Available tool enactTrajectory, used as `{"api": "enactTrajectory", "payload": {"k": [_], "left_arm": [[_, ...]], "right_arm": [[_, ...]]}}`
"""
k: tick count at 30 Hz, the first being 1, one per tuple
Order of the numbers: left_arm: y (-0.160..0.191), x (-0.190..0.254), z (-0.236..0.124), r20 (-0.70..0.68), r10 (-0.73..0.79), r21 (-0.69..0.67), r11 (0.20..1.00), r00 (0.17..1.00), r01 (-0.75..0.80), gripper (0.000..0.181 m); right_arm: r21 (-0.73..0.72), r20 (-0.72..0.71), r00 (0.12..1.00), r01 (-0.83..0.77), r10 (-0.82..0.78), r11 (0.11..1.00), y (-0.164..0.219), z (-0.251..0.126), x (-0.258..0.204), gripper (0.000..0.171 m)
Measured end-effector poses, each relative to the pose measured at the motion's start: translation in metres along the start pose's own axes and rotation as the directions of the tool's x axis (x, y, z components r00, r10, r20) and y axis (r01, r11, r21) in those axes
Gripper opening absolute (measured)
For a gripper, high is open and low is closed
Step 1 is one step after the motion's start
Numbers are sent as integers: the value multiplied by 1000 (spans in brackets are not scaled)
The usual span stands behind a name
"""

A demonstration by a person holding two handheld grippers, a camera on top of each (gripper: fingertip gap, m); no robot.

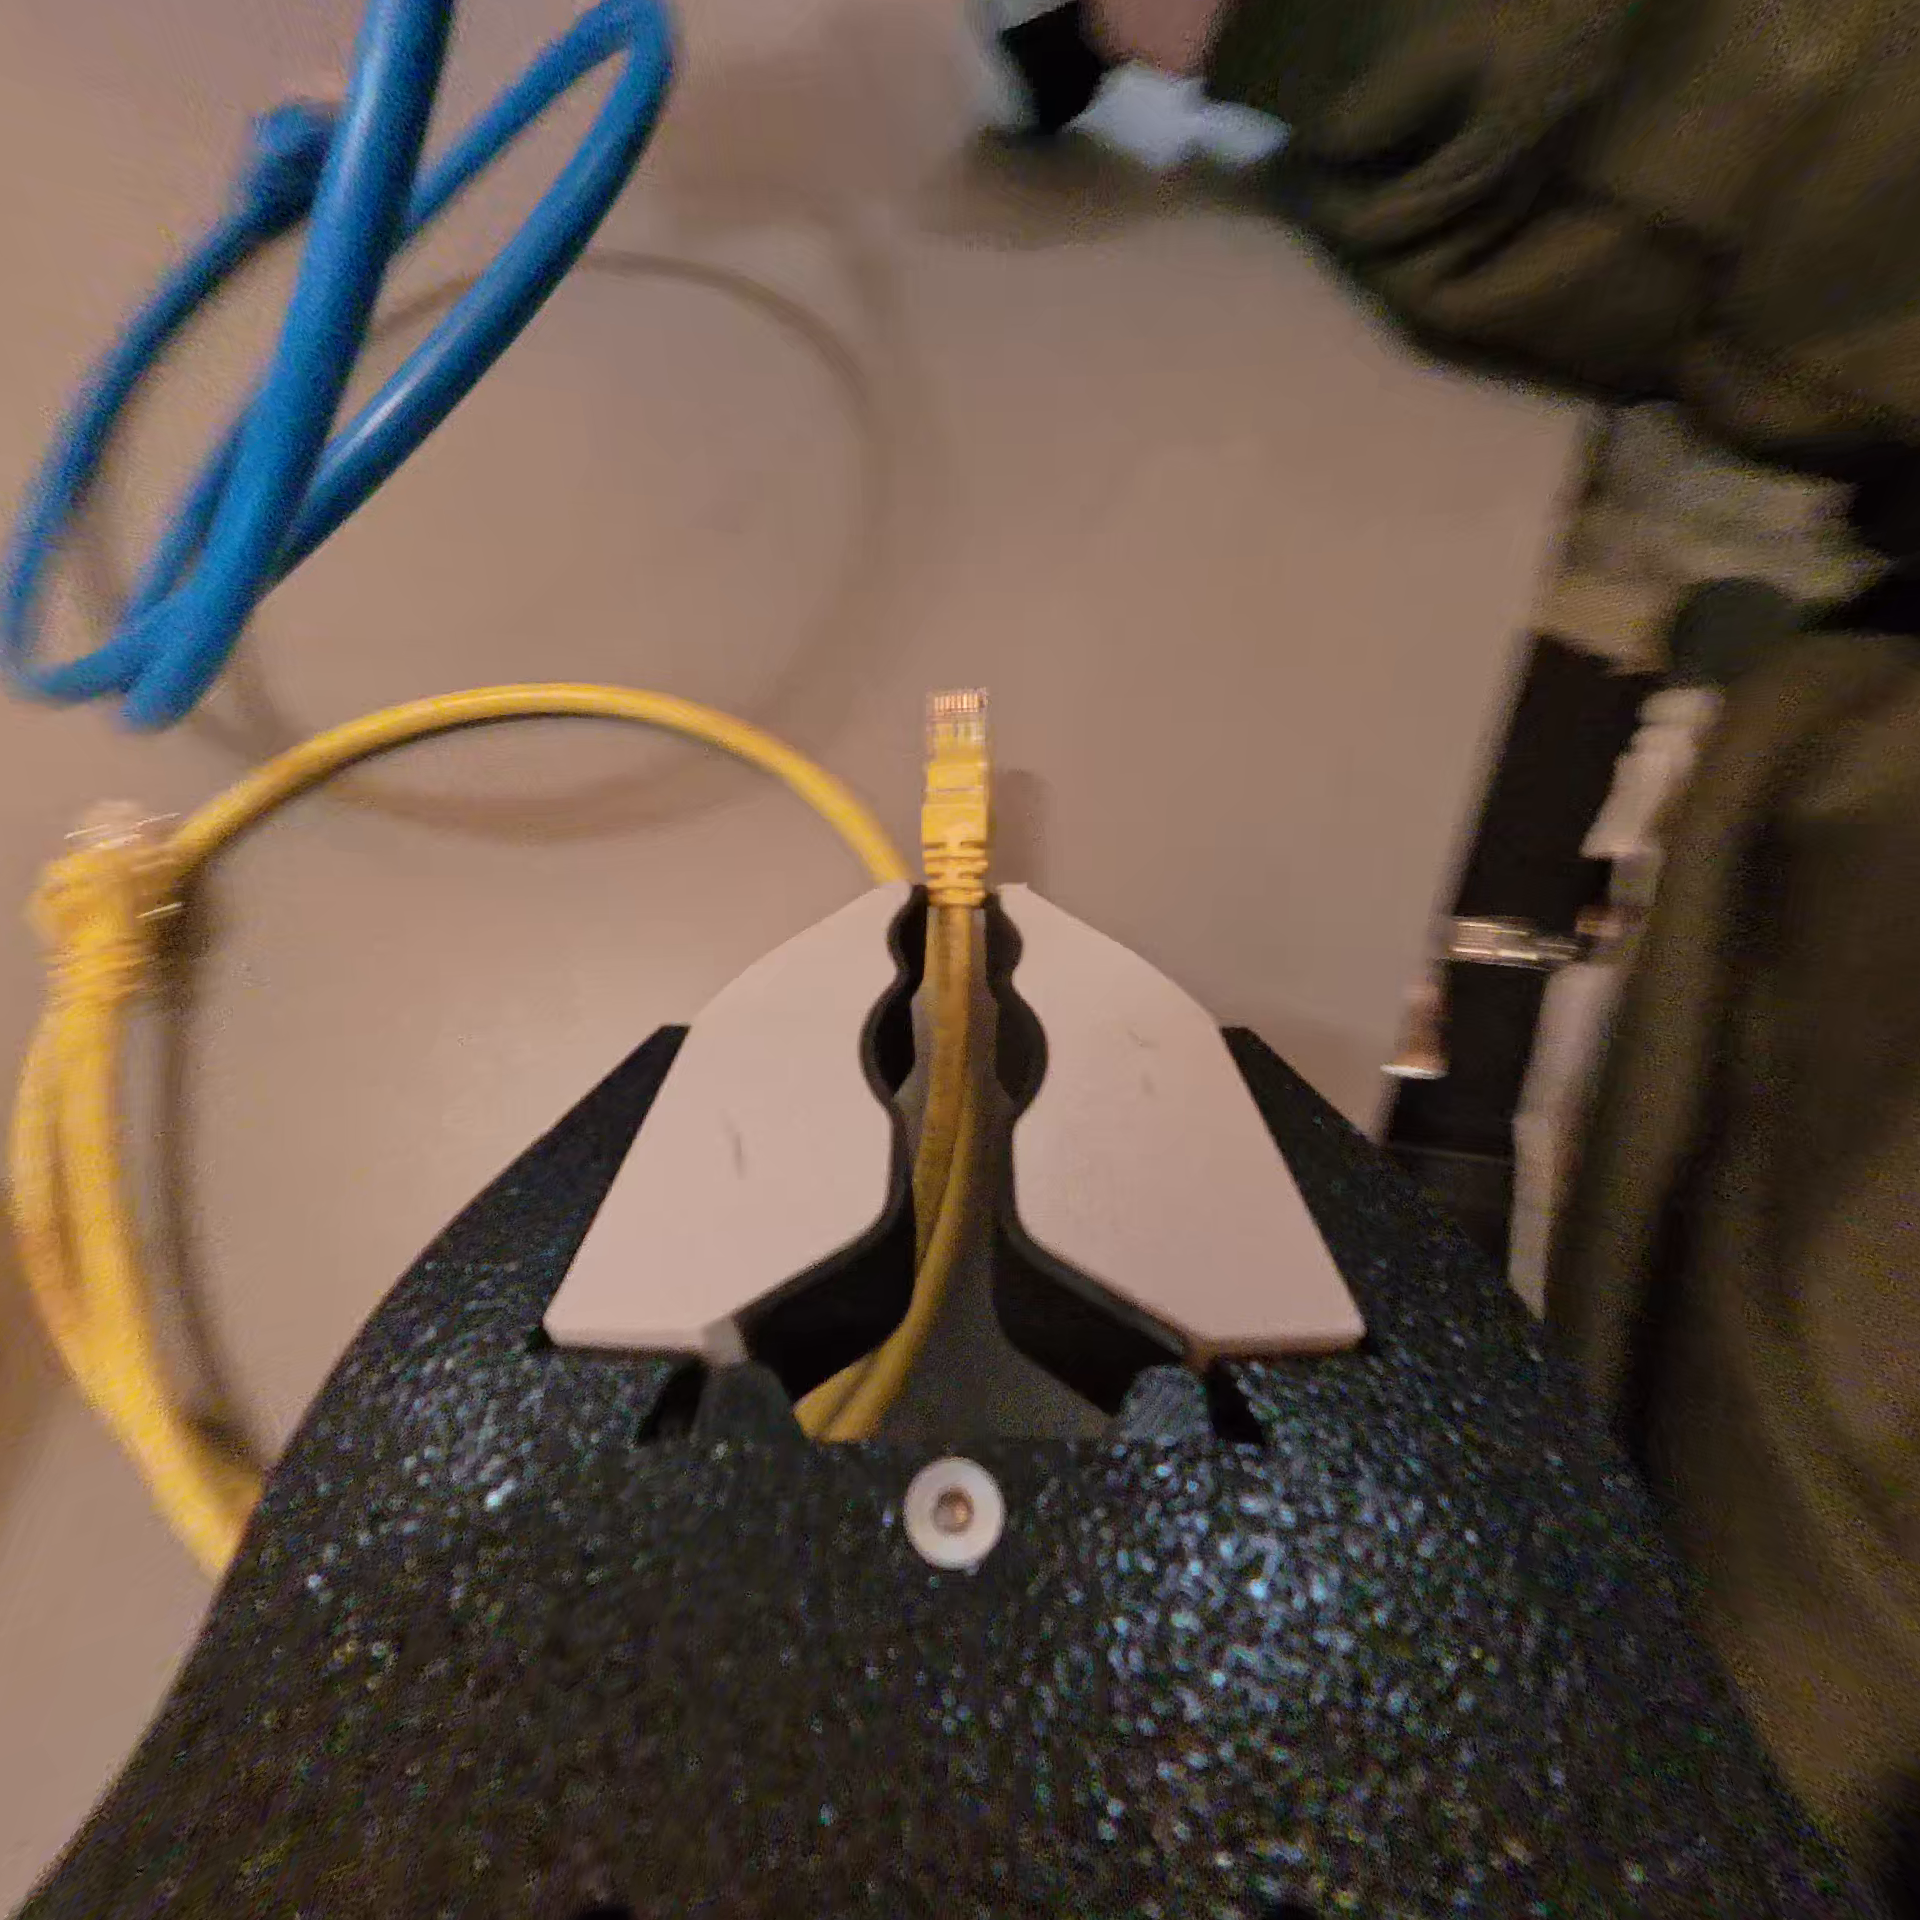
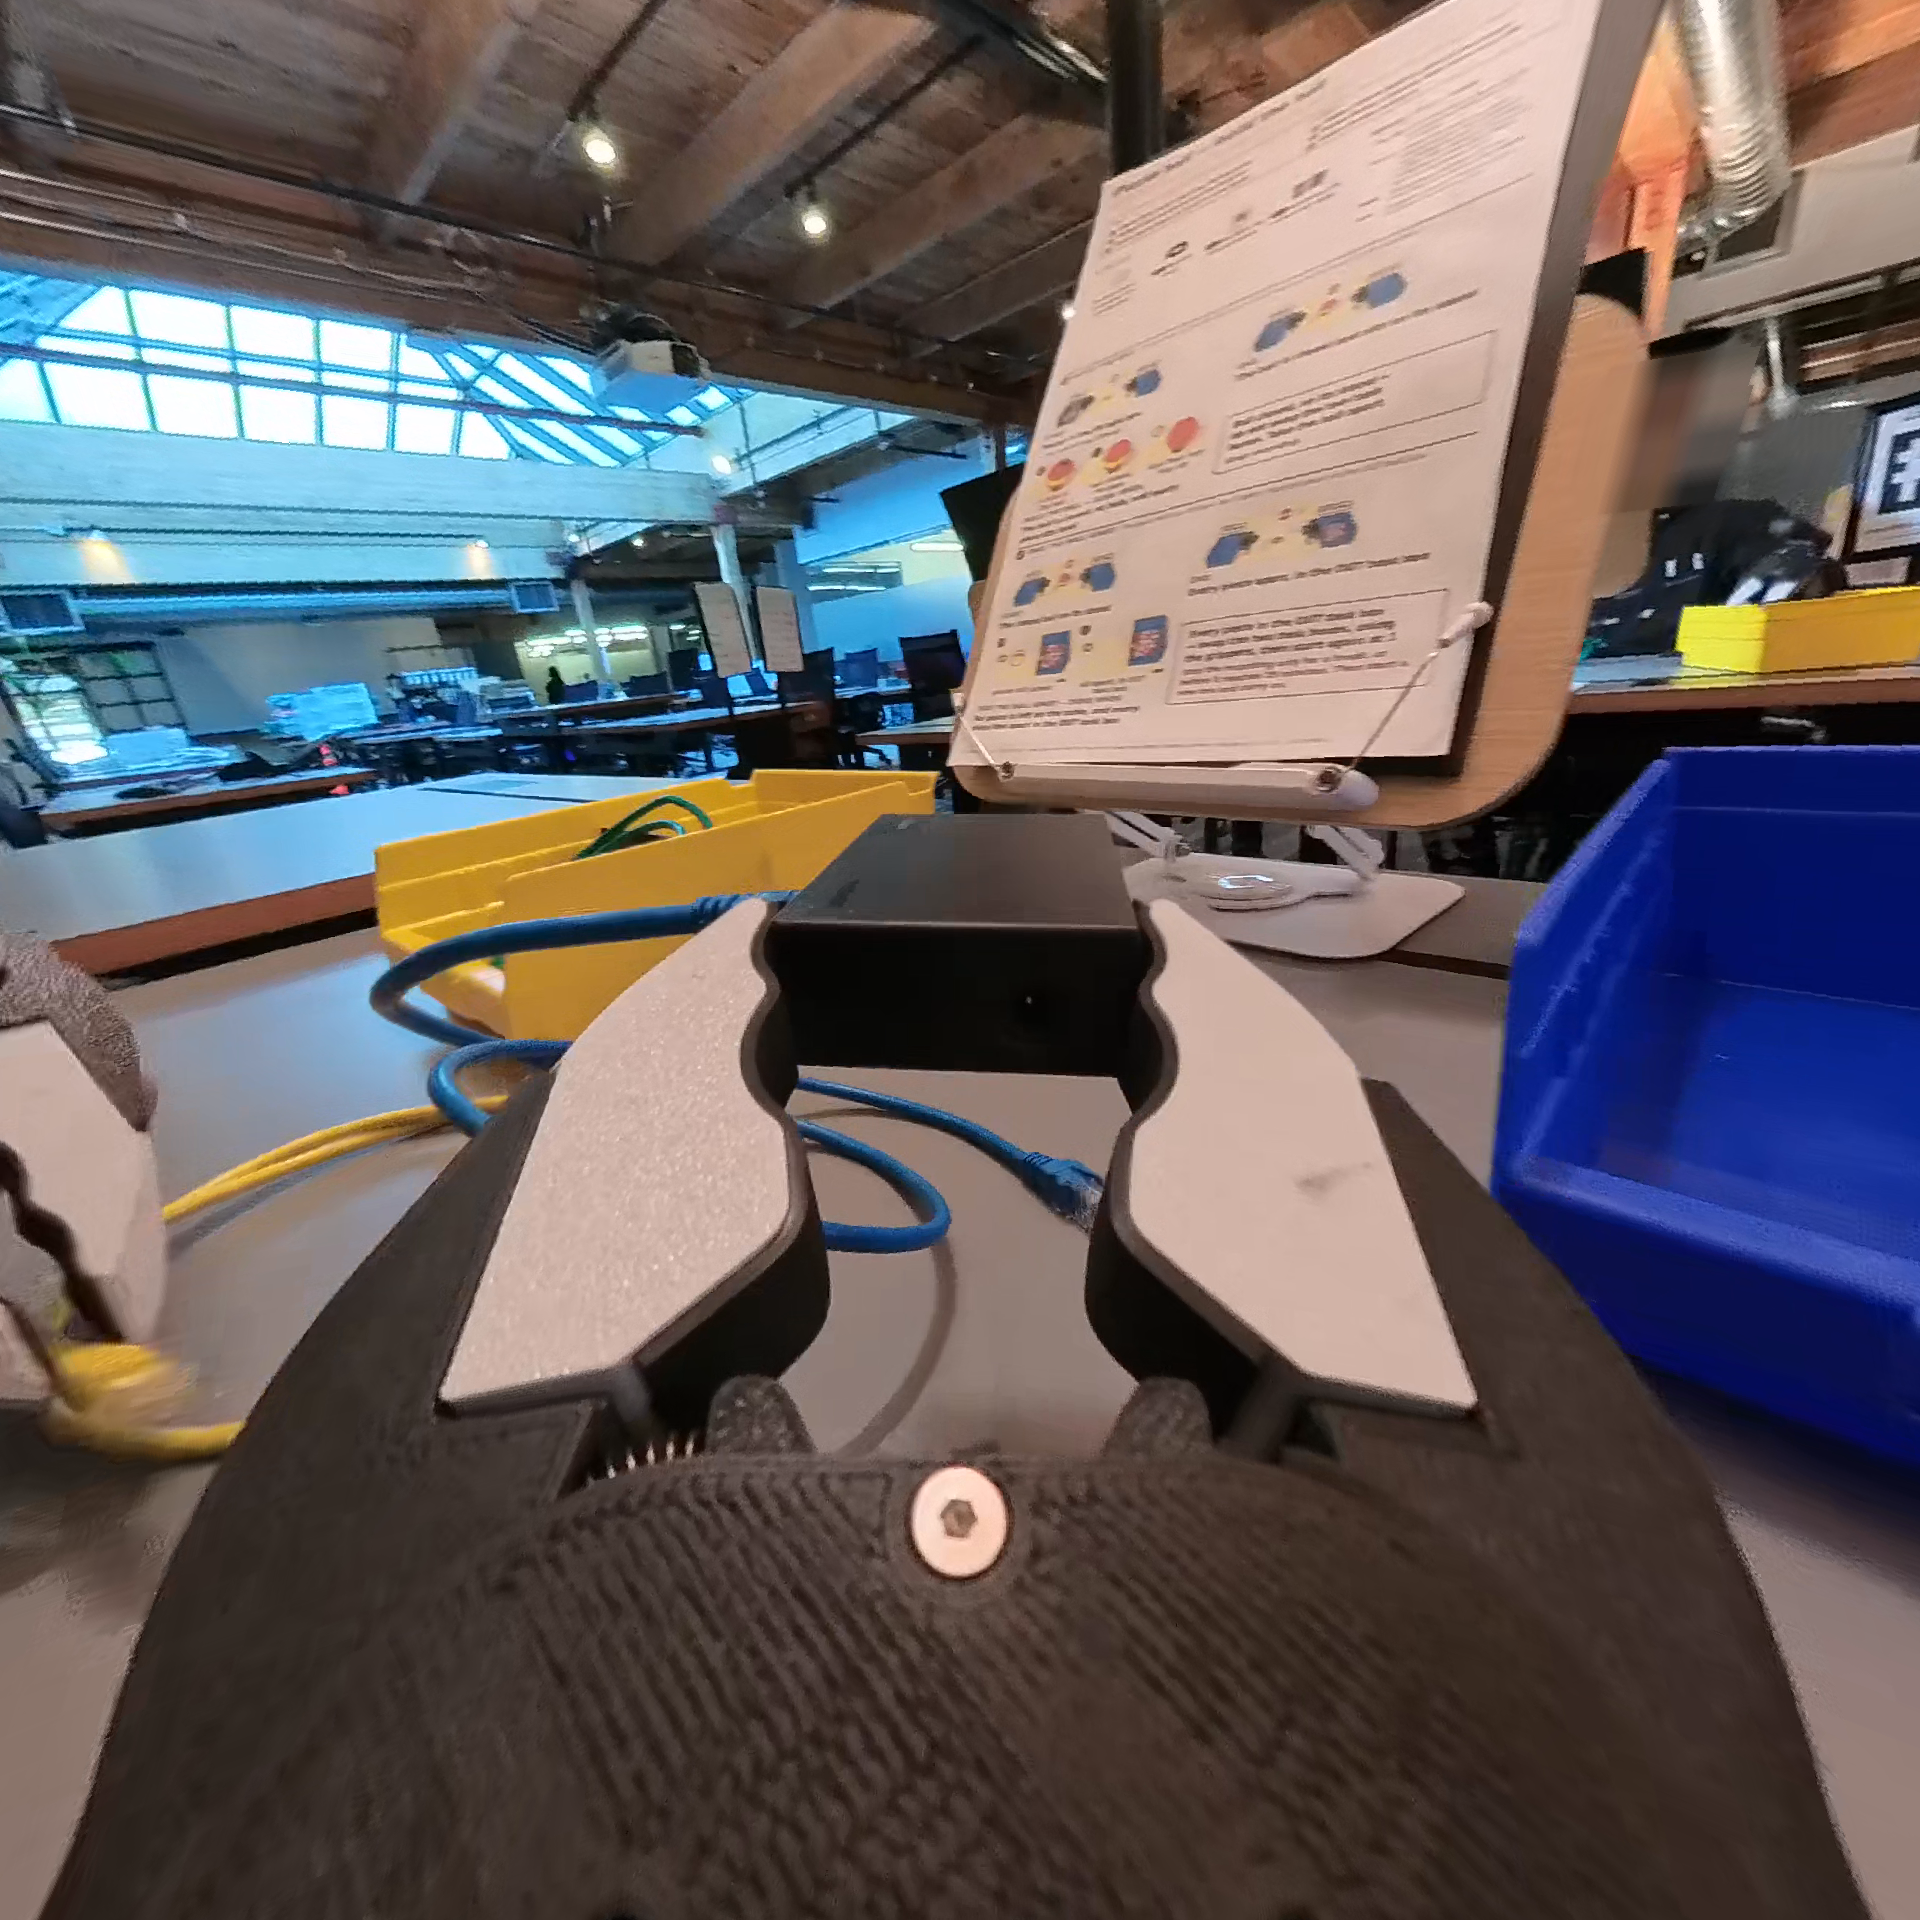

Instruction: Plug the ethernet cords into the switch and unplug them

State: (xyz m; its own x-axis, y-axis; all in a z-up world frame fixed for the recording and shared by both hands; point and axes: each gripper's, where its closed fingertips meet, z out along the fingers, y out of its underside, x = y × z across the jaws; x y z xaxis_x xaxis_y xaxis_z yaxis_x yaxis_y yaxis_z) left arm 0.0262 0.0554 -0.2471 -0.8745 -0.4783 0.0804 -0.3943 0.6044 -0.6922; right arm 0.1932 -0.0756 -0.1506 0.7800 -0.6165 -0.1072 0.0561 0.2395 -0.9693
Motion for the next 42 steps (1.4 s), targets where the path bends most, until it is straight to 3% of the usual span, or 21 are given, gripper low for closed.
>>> {"api": "enactTrajectory", "payload": {"k": [1, 3, 4, 8, 12, 16, 19, 23, 29, 35, 42], "left_arm": [[-13, 10, -8, -85, -23, 55, 998, 996, 28, 13], [-56, 14, -36, -190, -80, 258, 957, 978, 129, 28], [-76, 8, -52, -216, -121, 337, 922, 969, 190, 27], [-112, -70, -74, -66, -383, 473, 801, 921, 367, 28], [-114, -95, -29, -292, -533, 286, 744, 794, 605, 71], [-127, -83, -5, -623, -549, 151, 615, 557, 774, 61], [-134, -79, 1, -703, -514, 148, 569, 491, 809, 36], [-134, -85, 2, -669, -560, 158, 536, 489, 829, 33], [-137, -85, -4, -515, -609, 189, 606, 603, 773, 29], [-138, -82, -4, -480, -599, 155, 662, 641, 734, 29], [-144, -86, -3, -446, -593, 202, 663, 670, 721, 29]], "right_arm": [[-6, 12, 1000, 9, -9, 1000, 1, 1, -4, 62], [-11, 42, 999, 19, -19, 1000, 3, 4, -12, 62], [-12, 55, 998, 17, -17, 1000, 3, 5, -15, 62], [-7, 134, 991, 17, -16, 1000, 7, 14, -37, 62], [-4, 220, 975, 39, -37, 999, 12, 24, -71, 62], [-9, 266, 957, 122, -115, 992, 18, 27, -91, 62], [-13, 266, 952, 158, -149, 987, 20, 28, -94, 62], [-78, 249, 952, 202, -178, 976, 28, 31, -90, 62], [-120, 197, 953, 257, -231, 959, 34, 36, -83, 62], [-129, 185, 946, 291, -265, 948, 36, 37, -84, 68], [-178, 152, 945, 314, -289, 933, 42, 37, -79, 65]]}}
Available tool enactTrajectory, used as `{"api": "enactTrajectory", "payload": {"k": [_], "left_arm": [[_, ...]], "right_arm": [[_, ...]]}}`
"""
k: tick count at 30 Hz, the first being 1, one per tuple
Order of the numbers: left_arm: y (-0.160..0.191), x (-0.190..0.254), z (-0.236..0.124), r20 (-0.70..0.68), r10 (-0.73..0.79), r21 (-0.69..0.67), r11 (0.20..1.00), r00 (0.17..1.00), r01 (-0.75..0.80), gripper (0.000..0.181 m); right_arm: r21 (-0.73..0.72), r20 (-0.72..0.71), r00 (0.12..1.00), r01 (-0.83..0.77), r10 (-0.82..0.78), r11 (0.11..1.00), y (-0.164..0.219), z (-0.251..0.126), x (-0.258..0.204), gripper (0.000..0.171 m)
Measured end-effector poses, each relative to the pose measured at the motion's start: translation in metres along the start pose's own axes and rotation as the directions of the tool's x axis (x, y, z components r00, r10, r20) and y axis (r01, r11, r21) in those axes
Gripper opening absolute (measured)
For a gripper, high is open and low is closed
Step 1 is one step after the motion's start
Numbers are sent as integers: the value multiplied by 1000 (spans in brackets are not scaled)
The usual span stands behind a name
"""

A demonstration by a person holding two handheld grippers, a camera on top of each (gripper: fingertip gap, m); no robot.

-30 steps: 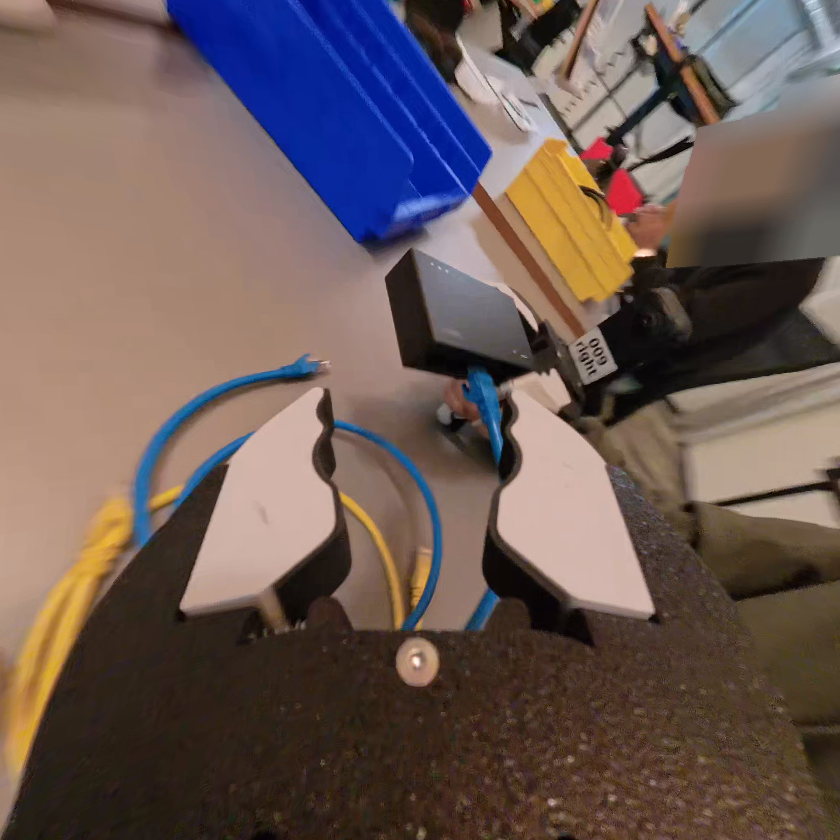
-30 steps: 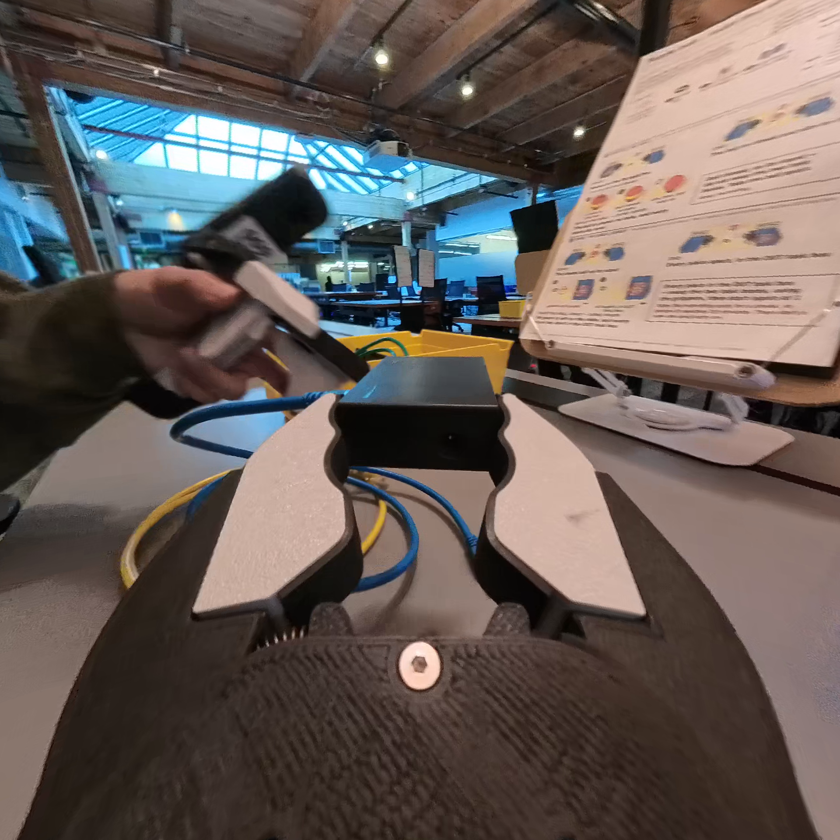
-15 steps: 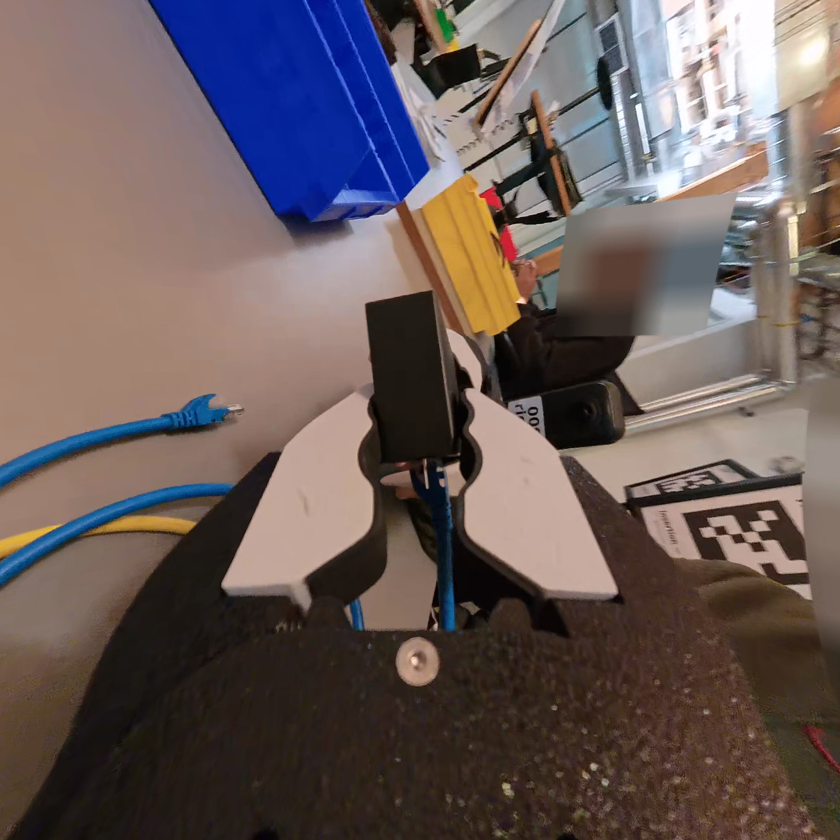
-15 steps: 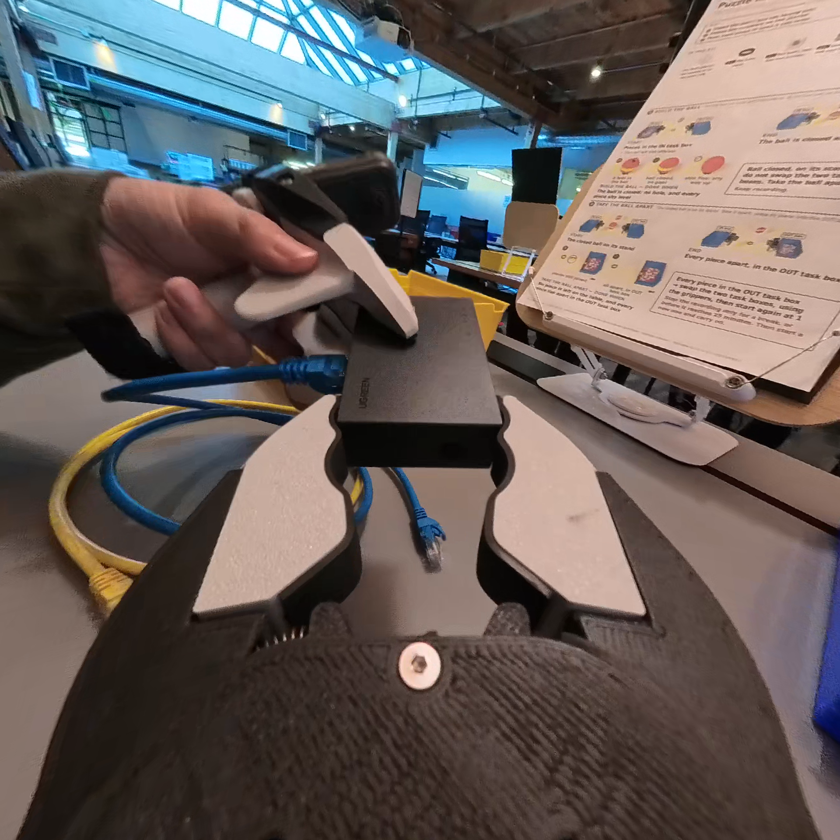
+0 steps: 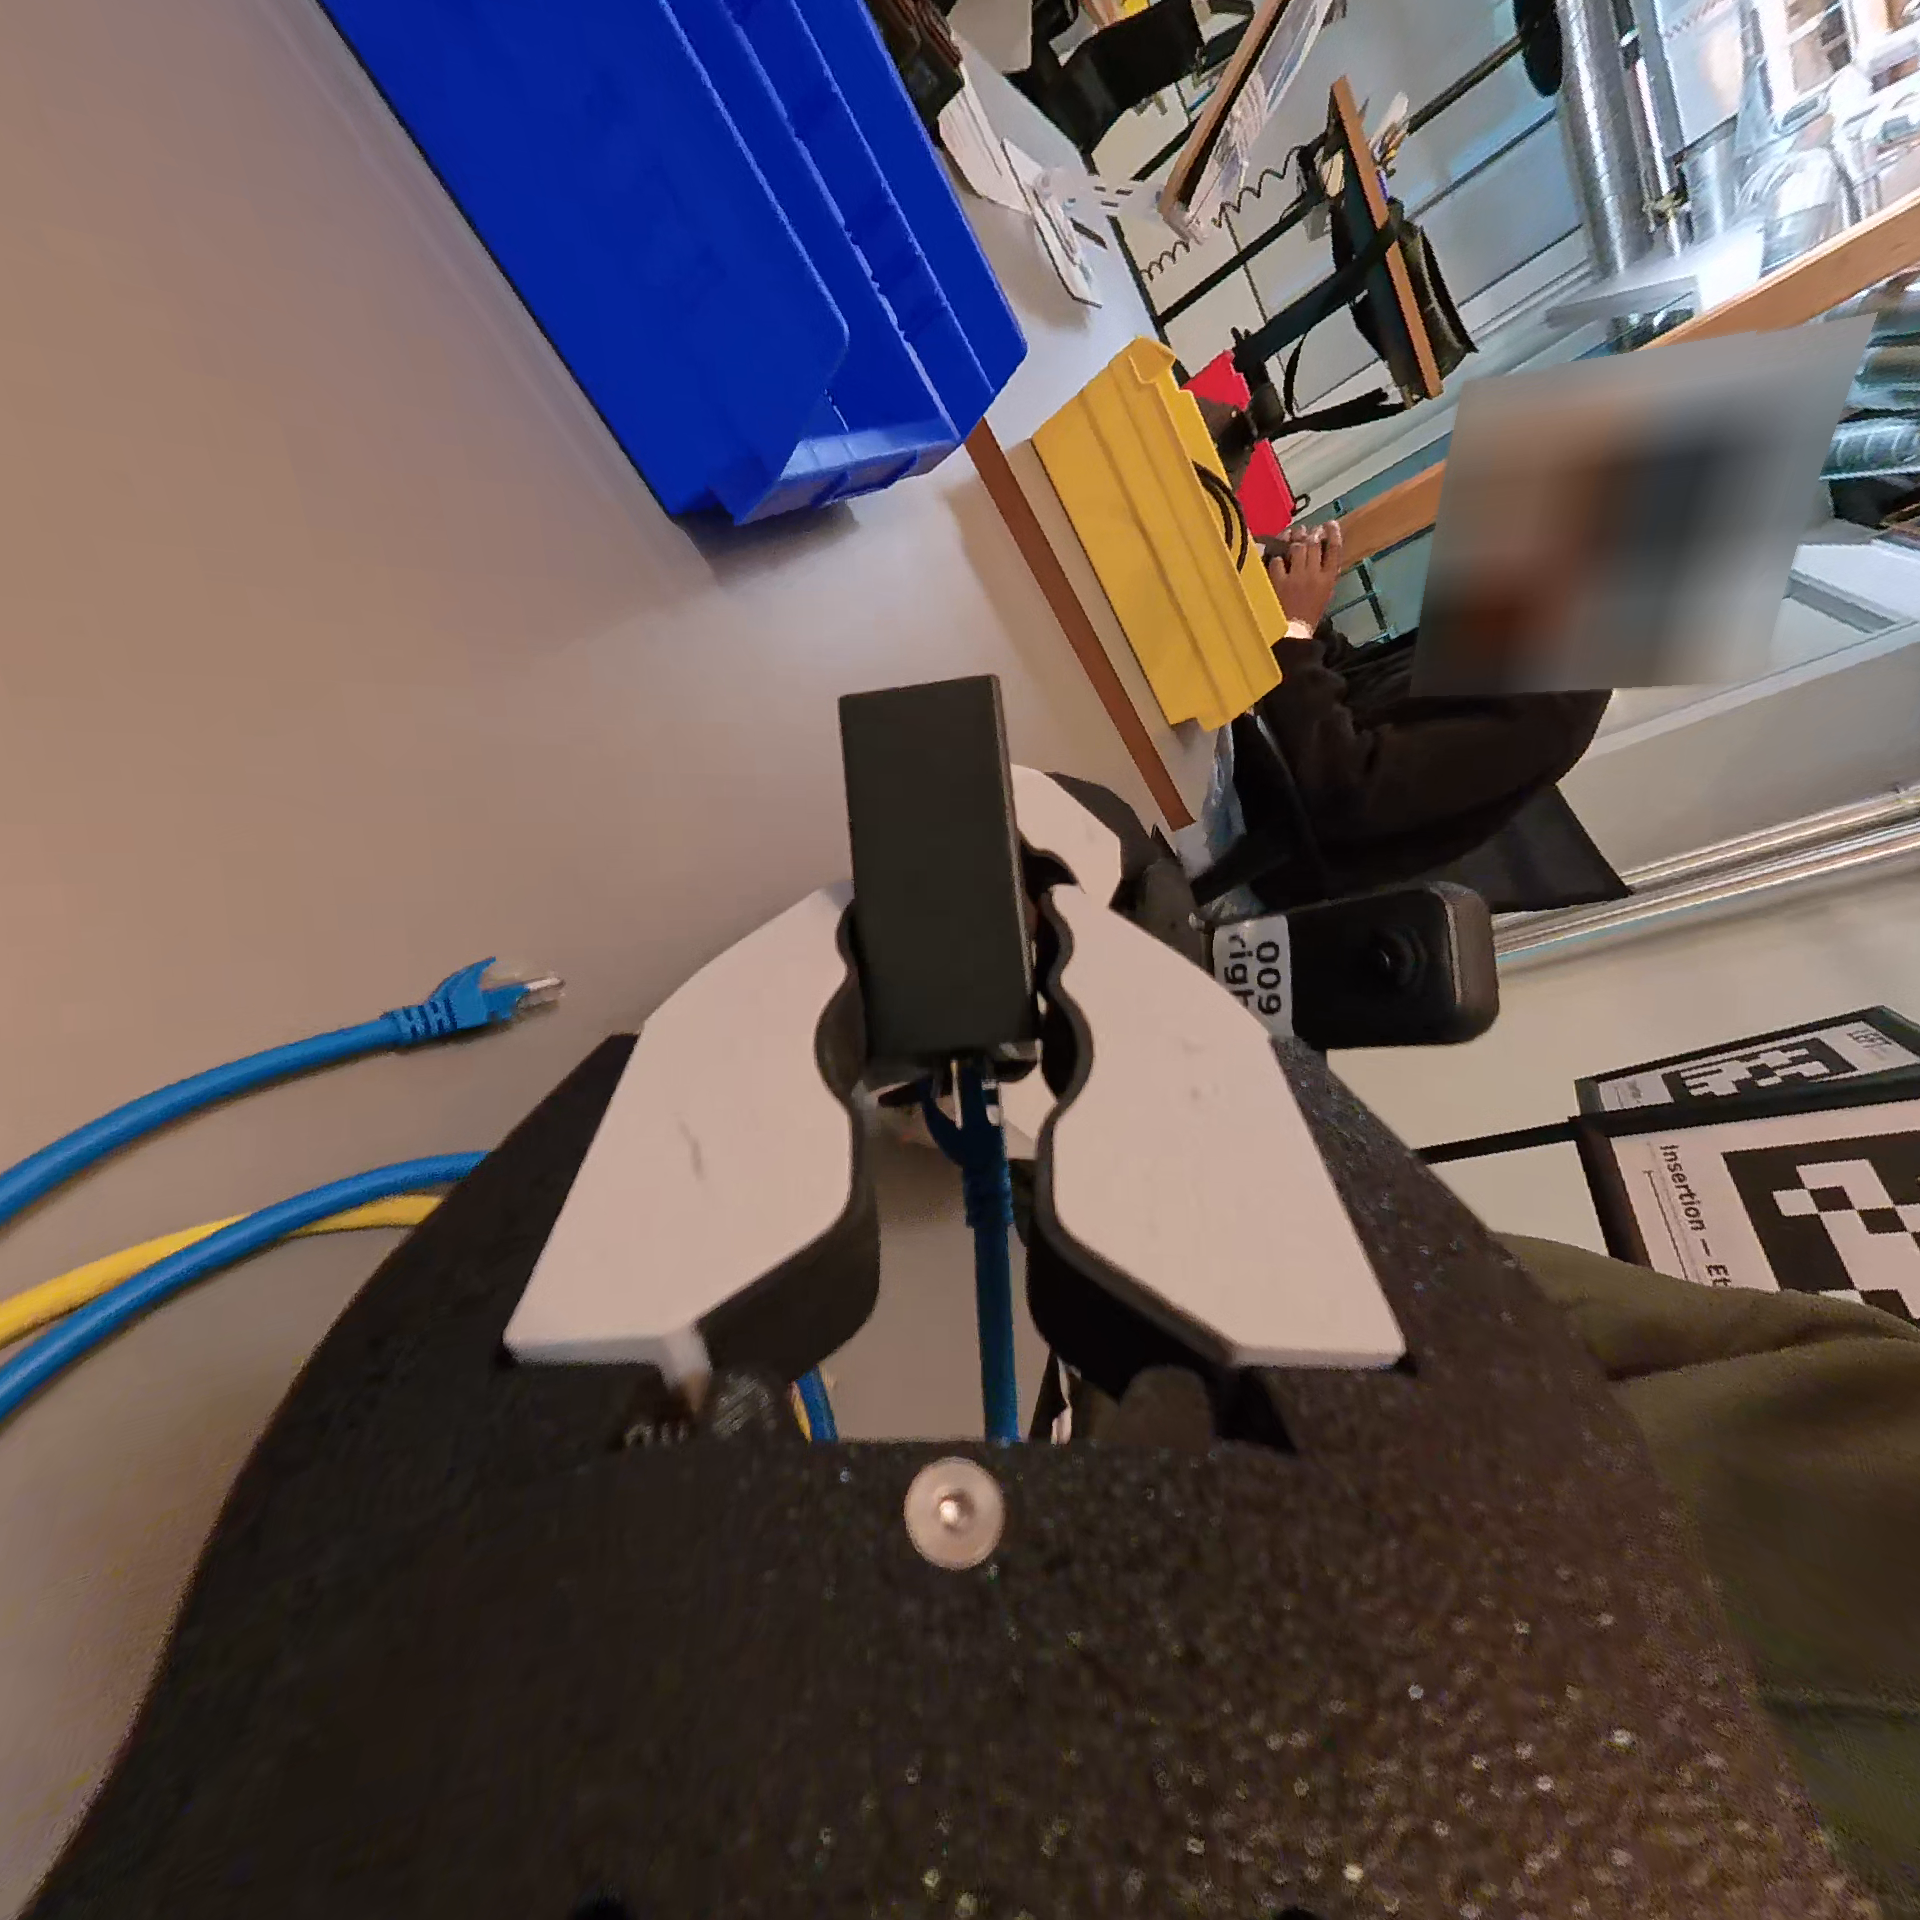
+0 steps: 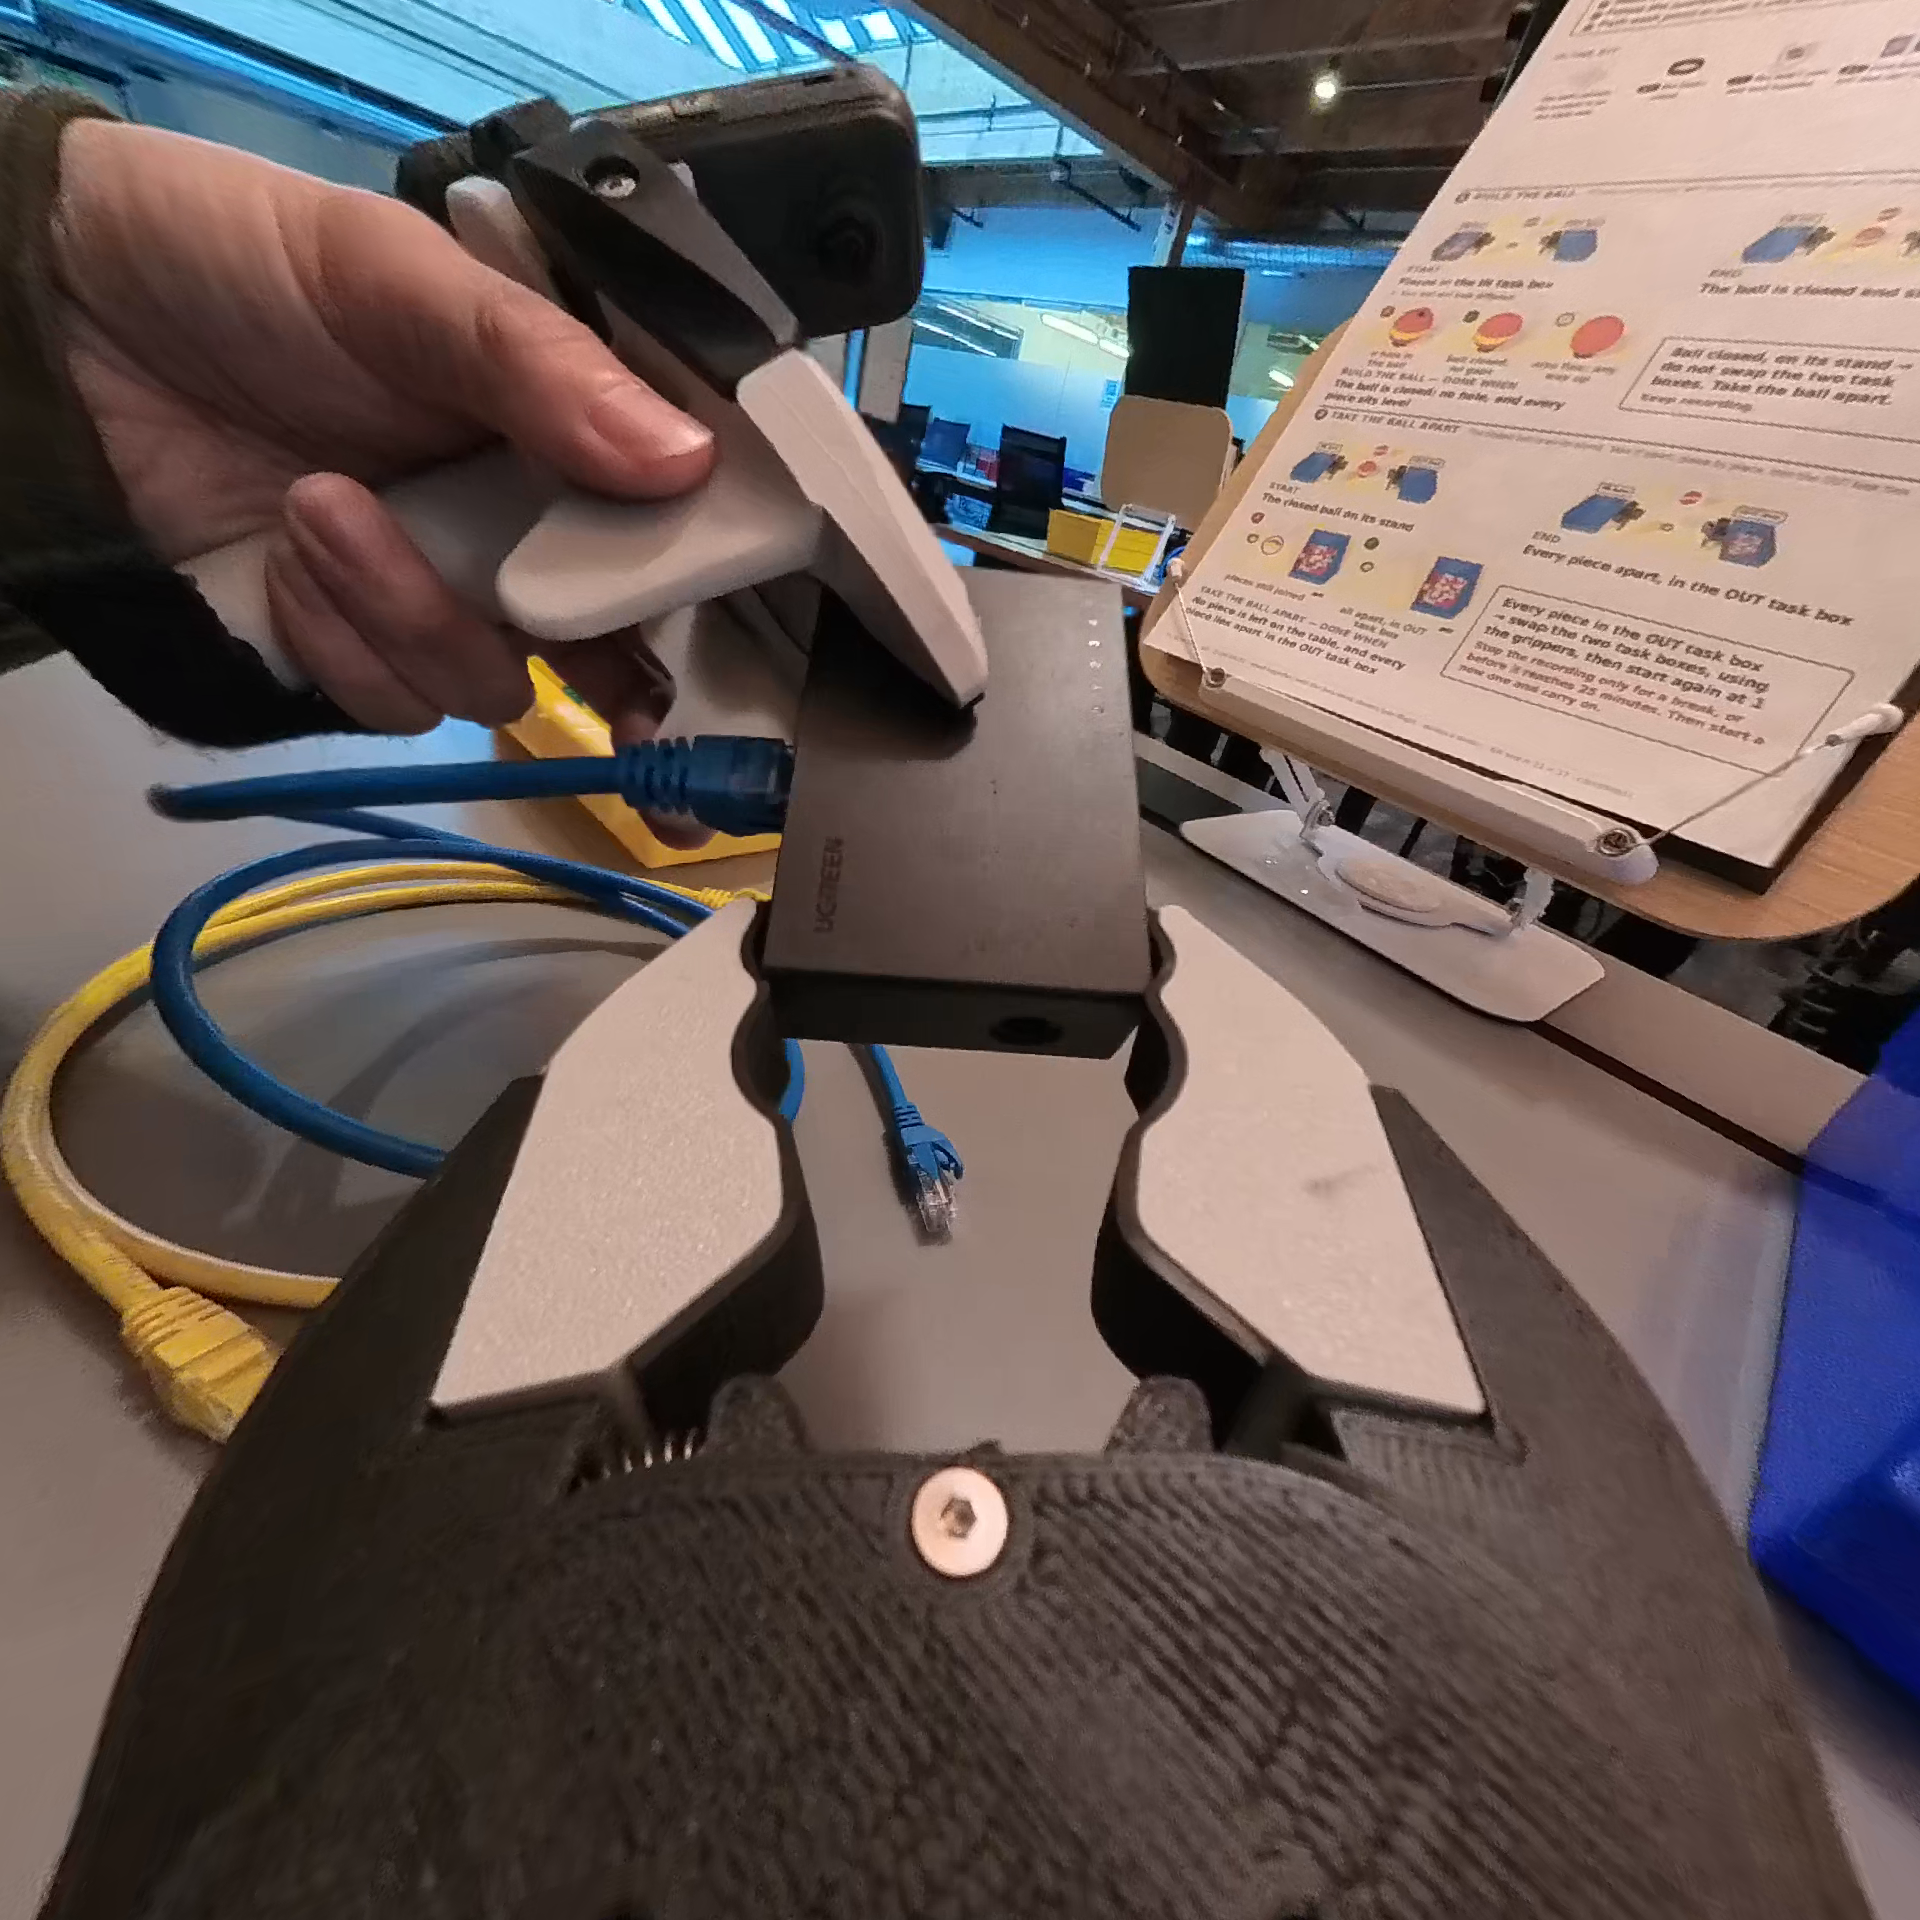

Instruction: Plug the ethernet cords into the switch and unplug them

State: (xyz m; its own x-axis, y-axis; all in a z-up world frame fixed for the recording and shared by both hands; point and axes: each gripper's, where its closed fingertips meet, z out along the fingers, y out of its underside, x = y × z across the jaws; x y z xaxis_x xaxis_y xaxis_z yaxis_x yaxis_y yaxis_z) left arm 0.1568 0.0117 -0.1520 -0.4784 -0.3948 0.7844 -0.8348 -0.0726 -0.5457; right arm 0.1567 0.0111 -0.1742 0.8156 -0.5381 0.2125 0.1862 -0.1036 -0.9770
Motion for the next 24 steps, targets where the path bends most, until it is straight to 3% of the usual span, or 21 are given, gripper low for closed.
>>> {"api": "enactTrajectory", "payload": {"k": [7, 13, 19, 24], "left_arm": [[-10, -2, -2, -8, 94, 78, 993, 996, -93, 49], [-23, -22, -25, 176, 183, 119, 971, 967, -205, 50], [-23, -27, -51, 390, 380, 70, 896, 839, -438, 48], [-11, -29, -54, 492, 485, -45, 844, 723, -535, 47]], "right_arm": [[-14, -65, 997, -47, 46, 999, 2, 0, 11, 65], [-39, -57, 987, -155, 153, 987, 7, -1, 20, 65], [-83, -91, 941, -335, 327, 939, 18, -4, 37, 65], [-109, -119, 932, -356, 344, 928, 24, -5, 41, 64]]}}
